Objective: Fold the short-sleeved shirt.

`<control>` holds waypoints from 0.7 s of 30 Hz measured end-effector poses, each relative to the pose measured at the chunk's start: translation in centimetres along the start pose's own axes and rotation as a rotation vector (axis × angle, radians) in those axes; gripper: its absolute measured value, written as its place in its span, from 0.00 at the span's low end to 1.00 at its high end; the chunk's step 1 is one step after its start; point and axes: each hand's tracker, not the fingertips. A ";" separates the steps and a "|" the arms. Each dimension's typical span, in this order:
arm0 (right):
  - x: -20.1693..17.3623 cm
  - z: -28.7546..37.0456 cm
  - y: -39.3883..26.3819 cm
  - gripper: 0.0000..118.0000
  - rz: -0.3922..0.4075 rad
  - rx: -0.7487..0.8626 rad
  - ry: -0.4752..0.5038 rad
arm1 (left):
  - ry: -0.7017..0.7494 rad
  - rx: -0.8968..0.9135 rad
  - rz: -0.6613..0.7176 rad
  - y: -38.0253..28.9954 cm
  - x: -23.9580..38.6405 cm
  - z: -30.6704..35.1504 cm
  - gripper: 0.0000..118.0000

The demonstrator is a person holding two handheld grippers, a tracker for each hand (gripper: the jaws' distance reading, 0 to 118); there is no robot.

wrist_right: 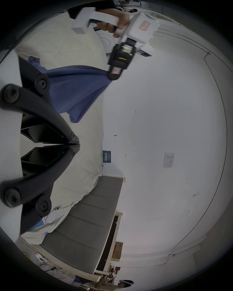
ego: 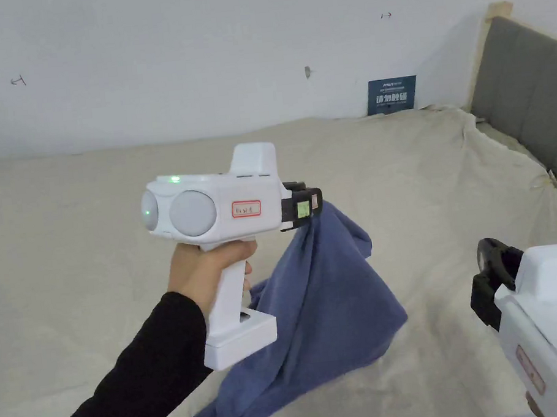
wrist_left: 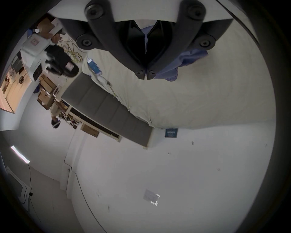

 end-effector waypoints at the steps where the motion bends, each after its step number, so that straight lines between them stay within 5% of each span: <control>1: 0.2 0.0 -0.2 0.00 -0.001 -0.004 -0.005 | -0.007 -0.022 0.007 -1.0 0.1 -0.9 0.00; 21: 1.3 -0.1 -3.1 0.00 -0.015 -0.085 -0.007 | 0.230 -0.541 0.034 -19.8 -2.2 -14.7 0.05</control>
